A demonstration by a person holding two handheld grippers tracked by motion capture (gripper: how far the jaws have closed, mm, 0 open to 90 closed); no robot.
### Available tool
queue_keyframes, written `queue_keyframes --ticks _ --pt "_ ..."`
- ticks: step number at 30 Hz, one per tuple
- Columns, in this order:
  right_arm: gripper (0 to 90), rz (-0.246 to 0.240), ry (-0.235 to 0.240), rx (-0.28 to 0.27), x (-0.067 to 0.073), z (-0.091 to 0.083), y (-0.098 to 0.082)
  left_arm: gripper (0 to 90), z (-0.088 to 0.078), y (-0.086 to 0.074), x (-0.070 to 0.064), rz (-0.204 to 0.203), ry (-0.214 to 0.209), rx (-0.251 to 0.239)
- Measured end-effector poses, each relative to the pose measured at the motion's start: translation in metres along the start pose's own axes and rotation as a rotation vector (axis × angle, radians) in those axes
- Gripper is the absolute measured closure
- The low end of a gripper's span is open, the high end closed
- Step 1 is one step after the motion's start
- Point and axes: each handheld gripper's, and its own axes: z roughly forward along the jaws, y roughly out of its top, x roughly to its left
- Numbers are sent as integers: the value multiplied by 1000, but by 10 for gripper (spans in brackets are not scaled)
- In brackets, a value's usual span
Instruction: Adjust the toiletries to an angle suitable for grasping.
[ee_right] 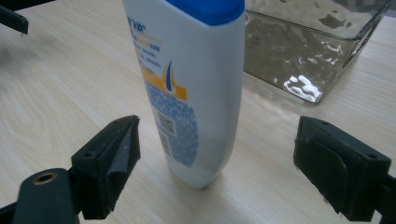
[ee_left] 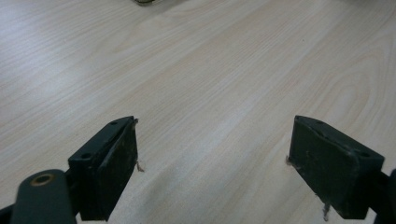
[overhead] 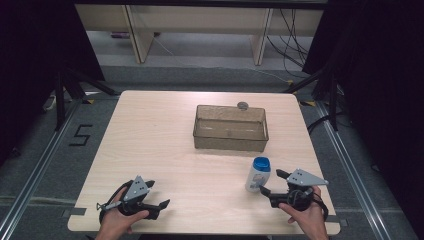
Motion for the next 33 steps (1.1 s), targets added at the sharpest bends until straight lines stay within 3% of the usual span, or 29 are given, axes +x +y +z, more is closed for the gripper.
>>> queue_keyframes --ticks 2,3,5,7,10,11,12,13,15,16,17,19,20,23,25,27,29,33 --pt "158 11 12 6 0 3 1 153 -1 0 2 29 7 21" --pt "158 -30 0 -3 -2 4 2 153 -1 0 2 28 5 21" --pt "158 -31 6 -7 -2 6 4 153 0 0 0 -1 -2 -2" --pt "158 -18 12 1 0 8 6 153 -2 0 1 21 -2 16" --pt "159 -36 14 -12 -2 12 8 153 -1 0 0 4 0 1" --pt "158 -20 24 -11 -1 14 8 152 -1 0 0 3 -3 0" --pt "158 -25 27 -11 -1 15 8 153 -2 0 1 22 -2 14" --pt "158 -11 23 -1 0 15 9 153 -1 0 1 16 -2 10" --pt "158 -36 25 -9 -2 17 10 152 0 0 0 -2 -2 -4" --pt "158 -12 39 -11 -1 18 10 153 -1 0 0 2 -2 -1" --pt "158 -36 32 -11 -3 18 11 153 -2 0 1 21 -3 14" --pt "158 -28 32 -7 -1 20 11 152 -1 0 2 28 5 22" --pt "158 -38 32 -4 -1 20 12 152 -1 0 0 3 -2 0" --pt "158 -41 35 5 0 23 13 152 -2 0 1 20 1 13" --pt "158 -42 39 -9 0 26 14 152 0 0 0 0 2 -10" --pt "158 -45 35 -5 0 28 15 152 -2 1 1 17 5 11" --pt "158 -52 38 -3 0 29 16 152 -1 1 0 -2 -5 -6" --pt "159 -55 39 2 0 32 16 152 -1 1 0 -2 -4 -5"
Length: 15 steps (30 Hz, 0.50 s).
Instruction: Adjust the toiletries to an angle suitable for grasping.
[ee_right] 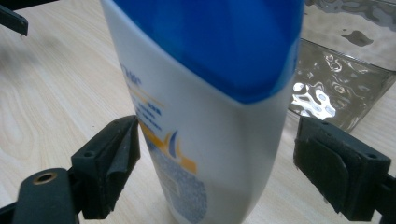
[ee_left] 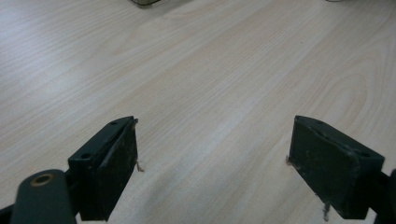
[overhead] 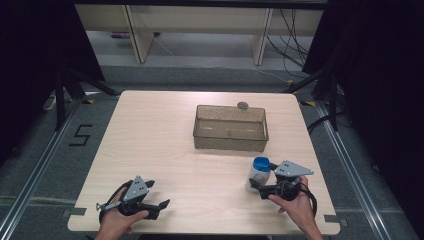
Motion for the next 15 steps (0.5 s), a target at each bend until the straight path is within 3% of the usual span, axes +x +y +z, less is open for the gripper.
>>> queue_keyframes --ticks 2,3,10,13,15 --pt "179 25 12 12 1 0 1 152 0 0 0 -2 -2 -3" --pt "193 2 3 1 -1 0 1 152 -1 0 0 0 -1 2" --pt "264 -2 37 2 -2 -1 1 152 -1 0 0 2 2 0" --pt "342 -37 33 -14 -2 -1 1 152 -1 0 1 7 7 -1" --pt "397 -27 39 -16 1 -1 2 152 -1 0 0 3 9 -4"
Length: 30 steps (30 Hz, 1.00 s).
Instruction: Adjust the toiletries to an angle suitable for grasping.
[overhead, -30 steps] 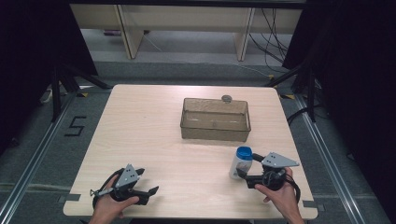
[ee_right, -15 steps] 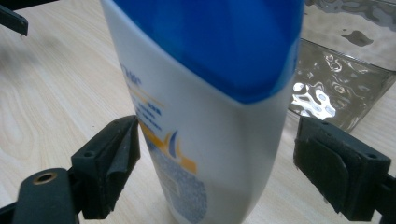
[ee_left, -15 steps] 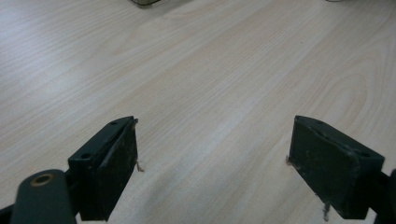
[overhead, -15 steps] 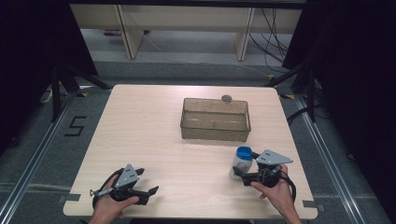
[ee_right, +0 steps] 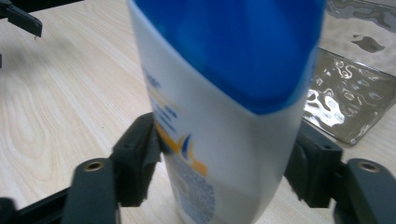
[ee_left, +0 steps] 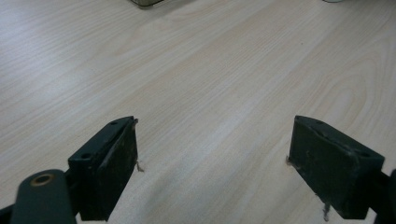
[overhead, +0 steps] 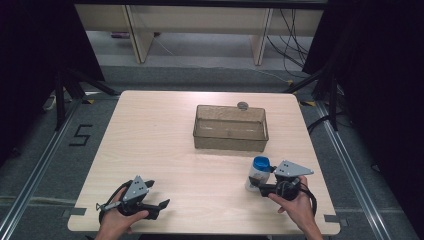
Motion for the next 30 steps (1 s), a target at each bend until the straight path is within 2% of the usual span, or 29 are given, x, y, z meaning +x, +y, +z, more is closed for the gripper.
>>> queue_keyframes --ticks 3,4,7,10,11,12,16,17,20,22,24,25,27,29,30 --pt "475 -7 5 1 1 -1 1 152 0 0 0 -3 -8 -2" --pt "480 6 0 -3 2 -1 2 152 0 0 0 -2 -11 2" --pt "487 6 -1 -1 1 -2 2 152 0 0 0 -3 0 -4" --pt "492 -3 -5 2 2 -1 3 152 0 0 0 -2 -8 0" --pt "494 7 -15 19 3 -3 4 152 0 0 0 -3 0 -3" --pt "495 -9 -19 11 3 -2 4 152 0 0 0 -3 0 -3" --pt "499 -11 -25 15 4 -2 6 152 0 0 0 -2 -1 -2" --pt "500 8 -23 19 5 -3 6 152 0 0 0 3 3 3" --pt "503 25 -26 8 6 -4 7 152 0 0 0 -3 0 -2" --pt "505 9 -33 -1 4 -5 8 152 0 0 1 2 -1 -1" --pt "506 17 -23 -2 4 -5 10 152 0 0 0 1 5 0" --pt "507 49 -25 3 6 -6 10 152 0 0 1 2 3 1" --pt "508 22 -27 -16 3 -5 11 152 0 0 1 2 -6 6" --pt "509 54 -21 0 5 -5 12 152 0 0 1 0 1 3" --pt "510 36 -24 -2 3 -4 13 152 0 0 1 2 -5 4"
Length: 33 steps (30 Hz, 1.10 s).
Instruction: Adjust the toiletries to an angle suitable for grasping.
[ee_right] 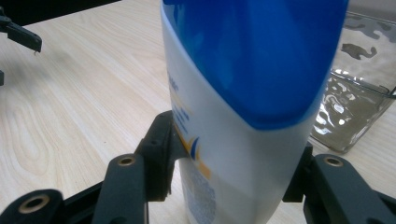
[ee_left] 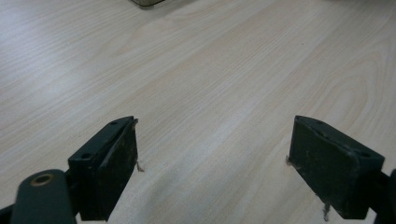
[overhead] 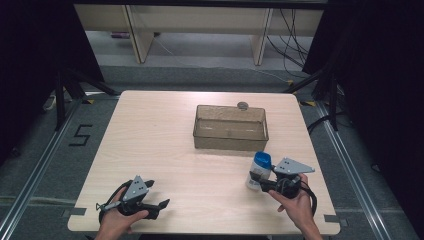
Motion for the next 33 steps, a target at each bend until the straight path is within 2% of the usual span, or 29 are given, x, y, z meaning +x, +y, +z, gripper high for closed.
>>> queue_keyframes --ticks 2,3,4,6,7,8,9,10,11,12,14,15,19,20,24,25,26,27,28,29,31,32,33 --pt "510 -5 -2 0 0 0 1 152 0 0 0 0 -1 1" --pt "511 0 -7 -3 0 1 2 152 -1 0 1 16 16 18" --pt "512 25 -2 7 1 1 3 152 -1 0 1 13 11 11" --pt "512 4 -12 -8 0 3 5 152 -1 0 0 0 9 2" --pt "513 17 -12 -2 1 3 6 152 -1 0 0 0 9 2" --pt "513 -11 -16 -9 -2 3 7 152 0 0 -1 -12 8 -7" --pt "514 20 -14 -12 0 4 7 152 0 0 -1 -13 8 -7" --pt "514 20 -14 -12 0 4 7 152 0 0 -1 -13 8 -7" --pt "515 -14 -18 -22 -3 5 10 152 0 0 -1 -12 7 -7" --pt "515 13 -15 -10 -1 4 10 152 1 0 0 -7 -1 -8" --pt "516 -9 -29 -23 -3 5 11 152 -1 1 1 18 14 14" --pt "516 -7 -29 -24 -3 5 11 152 0 1 0 -5 6 -5" --pt "517 1 -29 -21 -3 4 11 152 0 1 2 18 5 13" --pt "518 -1 -29 -14 -4 4 11 152 2 1 0 -1 -2 -2" --pt "518 27 -41 -4 -4 2 11 152 2 2 -1 -1 3 -10" --pt "519 4 -46 -15 -6 2 12 152 3 1 -1 -6 1 -18" --pt "519 43 -40 0 -3 1 13 152 2 2 -1 -3 3 -13" --pt "520 41 -44 -6 -4 1 13 152 2 2 0 -1 5 -1" --pt "520 9 -47 -25 -6 2 14 152 2 2 0 8 6 6" --pt "520 21 -50 -7 -5 0 14 152 3 2 0 2 -4 -1" --pt "521 9 -56 -19 -6 0 16 152 2 3 0 23 0 11" --pt "521 13 -57 -8 -7 -1 16 152 4 3 -1 5 -2 -4" --pt "521 17 -62 -12 -7 0 16 152 4 3 -1 5 -2 -4"
